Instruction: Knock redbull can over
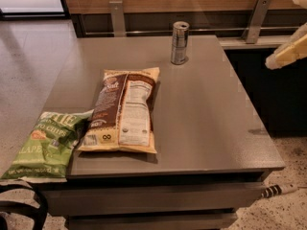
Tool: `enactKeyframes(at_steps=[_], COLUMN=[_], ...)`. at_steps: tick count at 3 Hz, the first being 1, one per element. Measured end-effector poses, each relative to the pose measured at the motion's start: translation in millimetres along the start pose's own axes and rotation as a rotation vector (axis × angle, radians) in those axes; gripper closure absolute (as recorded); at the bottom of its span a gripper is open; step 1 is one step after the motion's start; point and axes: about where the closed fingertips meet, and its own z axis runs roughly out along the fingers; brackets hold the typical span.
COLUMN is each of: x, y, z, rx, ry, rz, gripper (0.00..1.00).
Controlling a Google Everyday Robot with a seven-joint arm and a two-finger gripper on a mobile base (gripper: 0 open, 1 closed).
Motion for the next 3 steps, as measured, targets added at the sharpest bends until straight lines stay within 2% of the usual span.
enactKeyframes(at_steps=[1, 2, 3], x=[-3, 0, -1], y=[-26, -34, -35], z=[29, 50, 50], rx=[0.029, 0.054, 0.059], ry=[-0.132, -0.155, -0.156], rz=[0.071, 0.123, 0.123], gripper=[0.00, 0.00, 0.00])
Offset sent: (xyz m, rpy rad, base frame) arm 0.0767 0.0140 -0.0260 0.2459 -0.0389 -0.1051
